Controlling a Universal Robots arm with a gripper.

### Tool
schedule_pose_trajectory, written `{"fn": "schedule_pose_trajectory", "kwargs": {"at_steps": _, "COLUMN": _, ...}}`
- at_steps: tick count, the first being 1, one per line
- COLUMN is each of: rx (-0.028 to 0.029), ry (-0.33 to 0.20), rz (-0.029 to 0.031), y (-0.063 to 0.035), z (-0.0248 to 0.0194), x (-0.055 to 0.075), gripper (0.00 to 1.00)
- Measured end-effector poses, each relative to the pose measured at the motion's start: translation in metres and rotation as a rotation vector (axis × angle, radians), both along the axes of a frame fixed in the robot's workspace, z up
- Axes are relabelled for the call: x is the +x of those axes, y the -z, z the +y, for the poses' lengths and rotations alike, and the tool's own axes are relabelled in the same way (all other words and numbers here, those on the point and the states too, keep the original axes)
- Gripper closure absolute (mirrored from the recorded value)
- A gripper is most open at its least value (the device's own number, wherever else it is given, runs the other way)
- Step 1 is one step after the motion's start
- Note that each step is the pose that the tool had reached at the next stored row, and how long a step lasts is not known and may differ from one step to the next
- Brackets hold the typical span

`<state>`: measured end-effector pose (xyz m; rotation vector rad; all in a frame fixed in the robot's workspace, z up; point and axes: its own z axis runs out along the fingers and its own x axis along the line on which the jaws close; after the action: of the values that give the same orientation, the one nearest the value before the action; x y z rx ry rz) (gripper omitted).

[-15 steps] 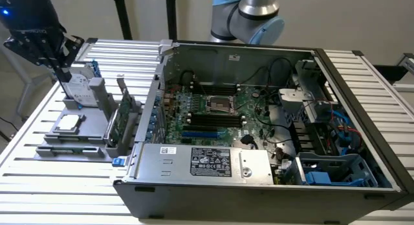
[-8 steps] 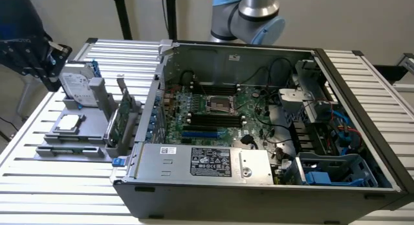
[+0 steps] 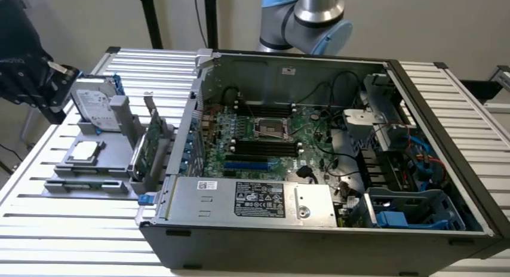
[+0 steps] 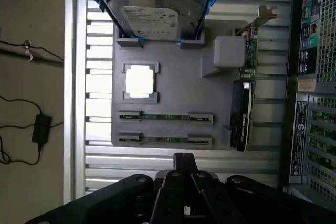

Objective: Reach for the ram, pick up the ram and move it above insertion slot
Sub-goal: 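Reach for the ram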

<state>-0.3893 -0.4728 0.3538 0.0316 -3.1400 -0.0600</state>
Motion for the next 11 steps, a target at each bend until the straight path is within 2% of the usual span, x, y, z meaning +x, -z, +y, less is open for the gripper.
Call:
{"fn": "schedule_pose_trajectory", "kwargs": {"at_steps": 1, "rx": -0.0001, "ry": 0.0, "rz": 0.0001, "y": 0.0, "z": -0.0015, "x": -0.0004, "gripper": 0.89}}
{"fn": "schedule_pose_trajectory", "kwargs": {"at_steps": 5, "rx": -0.0008, "ry": -0.014, "rz": -0.0003, "y": 0.0002, "z": -0.0019, "x": -0.0039, "gripper": 0.89}}
{"fn": "schedule_pose_trajectory", "kwargs": {"at_steps": 11, "rx": -0.0007, "ry": -0.121, "rz": -0.0003, "y": 0.0008, "z": -0.0018, "x": -0.0042, "gripper": 0.89}}
